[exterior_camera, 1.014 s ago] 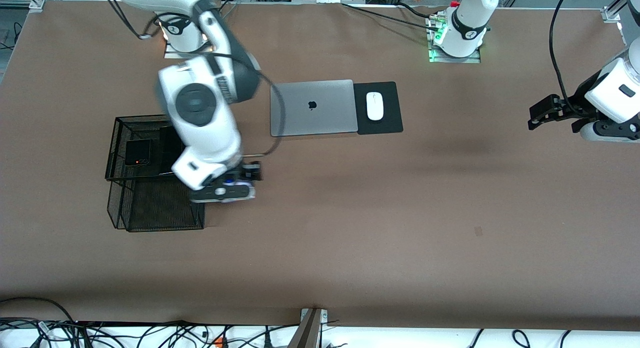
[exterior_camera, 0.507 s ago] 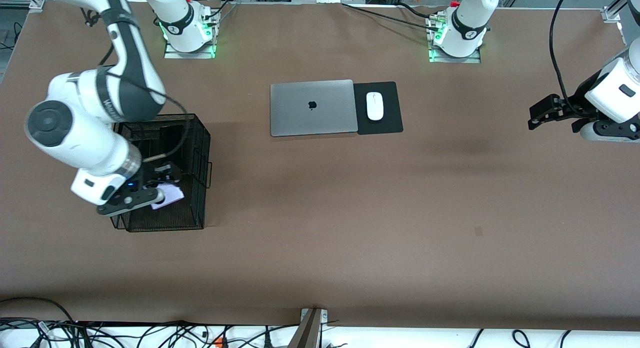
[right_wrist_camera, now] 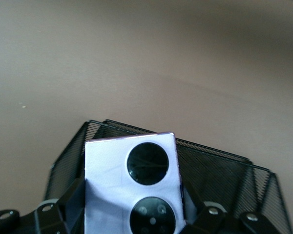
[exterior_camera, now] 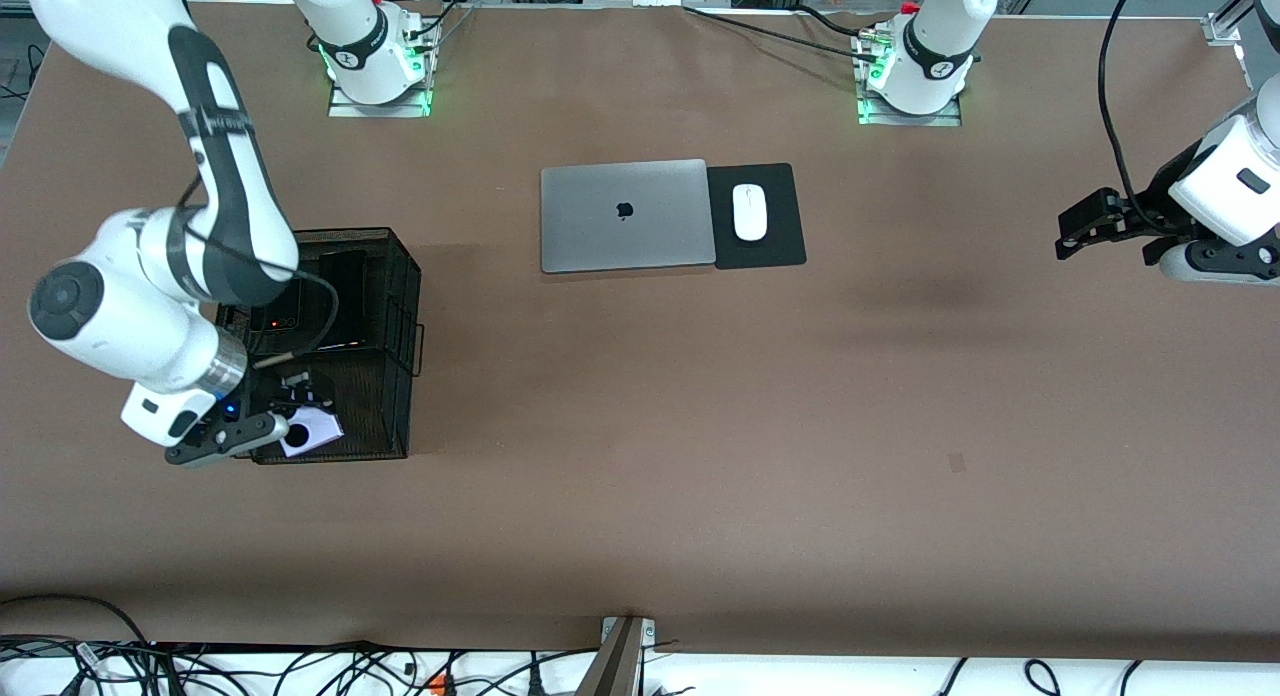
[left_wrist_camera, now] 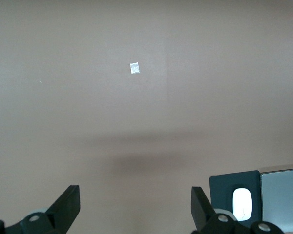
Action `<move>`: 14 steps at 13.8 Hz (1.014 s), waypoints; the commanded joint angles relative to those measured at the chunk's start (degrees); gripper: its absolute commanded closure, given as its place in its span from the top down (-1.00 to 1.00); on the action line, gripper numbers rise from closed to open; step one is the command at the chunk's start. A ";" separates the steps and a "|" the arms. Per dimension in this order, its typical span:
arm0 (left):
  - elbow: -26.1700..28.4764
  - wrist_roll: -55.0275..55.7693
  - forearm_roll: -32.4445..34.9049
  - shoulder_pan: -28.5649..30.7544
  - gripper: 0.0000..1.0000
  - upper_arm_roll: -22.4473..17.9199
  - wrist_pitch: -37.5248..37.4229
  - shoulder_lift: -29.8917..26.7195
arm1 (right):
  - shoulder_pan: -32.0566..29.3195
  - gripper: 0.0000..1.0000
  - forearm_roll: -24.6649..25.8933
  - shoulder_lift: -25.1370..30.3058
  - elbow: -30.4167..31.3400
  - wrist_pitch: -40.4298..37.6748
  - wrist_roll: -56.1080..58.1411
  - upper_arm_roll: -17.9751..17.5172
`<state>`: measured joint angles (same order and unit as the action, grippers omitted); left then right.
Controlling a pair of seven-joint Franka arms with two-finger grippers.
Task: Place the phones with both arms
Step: 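Lower the white phone into the basket and open the right gripper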
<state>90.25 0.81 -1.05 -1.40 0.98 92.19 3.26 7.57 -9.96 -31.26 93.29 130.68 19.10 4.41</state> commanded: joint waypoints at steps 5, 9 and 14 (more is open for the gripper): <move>-1.65 -0.29 -0.54 0.17 1.00 0.17 -1.22 0.69 | -1.07 0.23 -3.93 -2.57 3.64 5.37 -2.99 -1.07; -1.65 -0.29 -0.54 0.17 1.00 0.17 -1.22 0.69 | -0.89 0.23 -3.84 -2.84 4.52 4.94 -9.33 -0.99; -1.65 -0.29 -0.54 0.17 1.00 0.08 -1.22 0.69 | -1.16 1.00 -3.76 -2.23 4.18 4.67 -10.92 -0.90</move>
<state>90.24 0.81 -1.05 -1.40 0.98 92.16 3.29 7.30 -12.88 -34.91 96.66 135.02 8.85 4.29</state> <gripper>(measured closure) 0.000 0.097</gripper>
